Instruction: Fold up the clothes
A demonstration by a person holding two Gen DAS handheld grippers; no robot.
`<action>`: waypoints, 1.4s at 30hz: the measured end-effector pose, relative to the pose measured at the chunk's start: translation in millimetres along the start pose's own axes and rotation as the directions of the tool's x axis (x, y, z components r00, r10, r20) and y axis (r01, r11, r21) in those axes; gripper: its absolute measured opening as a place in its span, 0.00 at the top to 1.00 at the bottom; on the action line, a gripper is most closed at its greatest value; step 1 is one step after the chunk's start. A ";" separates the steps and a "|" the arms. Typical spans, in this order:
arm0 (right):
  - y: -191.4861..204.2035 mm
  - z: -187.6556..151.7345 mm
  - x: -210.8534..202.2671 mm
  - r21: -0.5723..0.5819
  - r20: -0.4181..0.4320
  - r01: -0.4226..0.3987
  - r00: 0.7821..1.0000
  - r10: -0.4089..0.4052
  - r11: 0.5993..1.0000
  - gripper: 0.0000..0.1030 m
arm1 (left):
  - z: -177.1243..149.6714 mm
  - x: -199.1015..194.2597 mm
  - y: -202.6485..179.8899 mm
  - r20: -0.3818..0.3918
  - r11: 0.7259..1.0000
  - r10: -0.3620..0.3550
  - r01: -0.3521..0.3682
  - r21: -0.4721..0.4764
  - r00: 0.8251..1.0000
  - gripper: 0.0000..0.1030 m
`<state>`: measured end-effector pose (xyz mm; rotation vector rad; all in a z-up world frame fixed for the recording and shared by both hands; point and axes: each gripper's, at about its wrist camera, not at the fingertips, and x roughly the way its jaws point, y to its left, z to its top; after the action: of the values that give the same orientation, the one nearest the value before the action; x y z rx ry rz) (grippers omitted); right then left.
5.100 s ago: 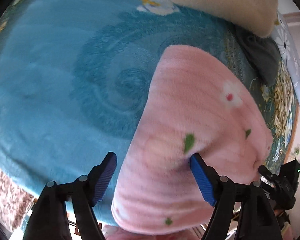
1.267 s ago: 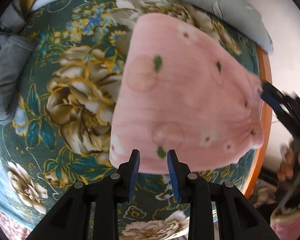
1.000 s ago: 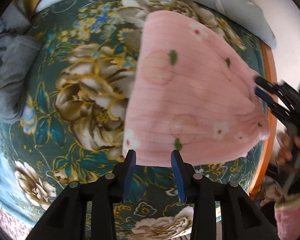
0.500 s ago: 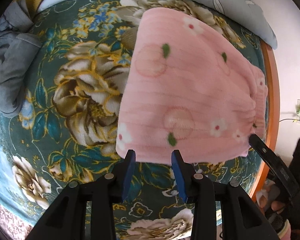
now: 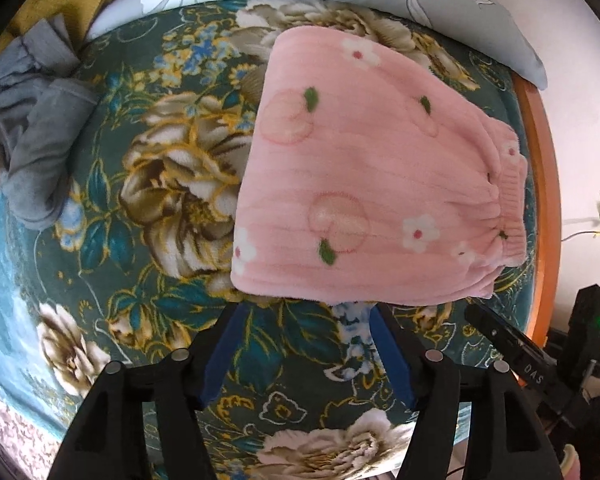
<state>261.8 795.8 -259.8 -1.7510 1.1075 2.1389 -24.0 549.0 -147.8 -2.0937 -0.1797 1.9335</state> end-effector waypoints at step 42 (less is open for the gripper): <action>51.2 -27.5 -12.3 -0.271 0.056 0.142 0.990 -0.131 0.952 0.02 | -49.7 -17.4 -14.0 0.141 0.943 0.332 -0.330 -0.037 0.933 0.00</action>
<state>258.7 746.1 -227.5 -1.8279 0.6823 2.3177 24.9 551.3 -124.1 -2.0991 0.1444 2.2839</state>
